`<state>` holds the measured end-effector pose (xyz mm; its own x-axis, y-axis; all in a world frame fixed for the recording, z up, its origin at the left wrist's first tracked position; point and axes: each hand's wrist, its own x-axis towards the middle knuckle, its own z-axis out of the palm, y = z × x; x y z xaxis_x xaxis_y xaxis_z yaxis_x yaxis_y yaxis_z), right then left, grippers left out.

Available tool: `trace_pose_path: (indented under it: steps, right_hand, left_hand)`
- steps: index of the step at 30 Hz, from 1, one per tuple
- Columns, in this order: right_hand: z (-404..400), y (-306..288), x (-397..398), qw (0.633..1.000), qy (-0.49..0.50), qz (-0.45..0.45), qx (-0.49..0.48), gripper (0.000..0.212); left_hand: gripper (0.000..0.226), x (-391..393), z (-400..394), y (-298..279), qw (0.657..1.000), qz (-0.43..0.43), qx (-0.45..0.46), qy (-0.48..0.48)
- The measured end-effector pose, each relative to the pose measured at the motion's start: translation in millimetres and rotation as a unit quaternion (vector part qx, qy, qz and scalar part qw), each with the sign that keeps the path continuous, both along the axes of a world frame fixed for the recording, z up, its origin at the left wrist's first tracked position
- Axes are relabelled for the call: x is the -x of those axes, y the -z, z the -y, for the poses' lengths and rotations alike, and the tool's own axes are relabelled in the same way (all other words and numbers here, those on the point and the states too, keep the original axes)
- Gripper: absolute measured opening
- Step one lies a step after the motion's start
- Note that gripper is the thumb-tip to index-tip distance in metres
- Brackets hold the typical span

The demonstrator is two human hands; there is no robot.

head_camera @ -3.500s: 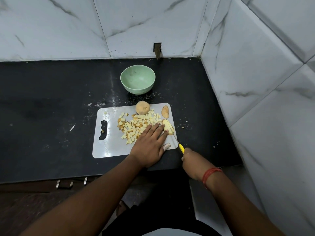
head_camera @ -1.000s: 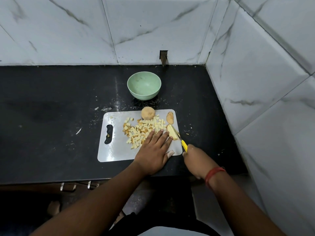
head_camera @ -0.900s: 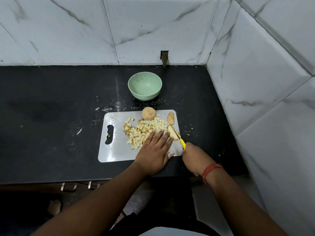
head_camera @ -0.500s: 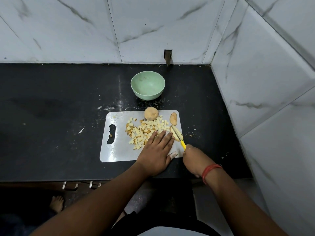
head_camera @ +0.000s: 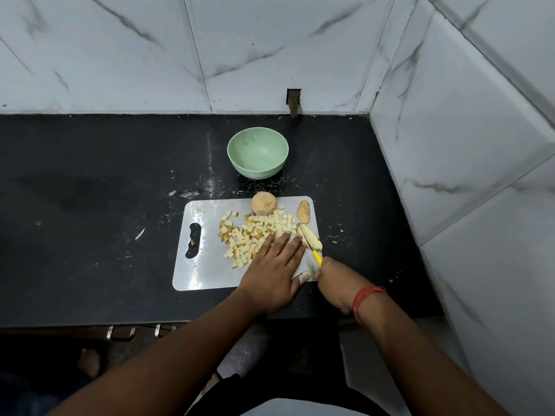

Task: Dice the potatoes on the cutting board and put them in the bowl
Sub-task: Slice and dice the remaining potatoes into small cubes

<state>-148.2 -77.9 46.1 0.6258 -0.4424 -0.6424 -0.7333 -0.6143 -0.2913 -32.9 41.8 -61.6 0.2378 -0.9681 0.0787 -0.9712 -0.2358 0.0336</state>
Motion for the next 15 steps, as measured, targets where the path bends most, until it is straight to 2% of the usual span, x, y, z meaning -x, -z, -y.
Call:
trace_pose_path:
  steps: [1,3,4,7,10,12,15]
  right_hand:
    - [-2,-6,1,1.000,-0.018,0.003,0.003,0.031]
    - [-4,-21,2,0.993,-0.089,-0.068,0.034,0.032]
    - [-3,-19,2,0.993,-0.084,-0.082,0.030,0.032]
    - [2,-14,0,0.999,0.014,-0.036,-0.008,0.030]
    - [-3,-16,3,1.000,0.002,-0.026,0.002,0.030]
    - [4,-4,2,0.998,0.059,-0.021,-0.020,0.027]
    - [9,7,5,0.997,0.067,-0.030,-0.006,0.015]
  left_hand:
    - [0.069,0,0,0,1.000,-0.001,-0.001,0.000]
    - [0.069,0,0,0,1.000,-0.003,-0.003,-0.001]
    - [0.069,0,0,0,1.000,-0.003,-0.004,-0.002]
    - [0.070,0,0,0,1.000,-0.003,-0.007,-0.004]
    - [0.071,0,1,-1,1.000,-0.004,-0.010,-0.005]
    - [0.070,1,1,-2,1.000,-0.003,-0.012,-0.006]
    - [0.070,1,1,-3,1.000,0.002,-0.018,-0.007]
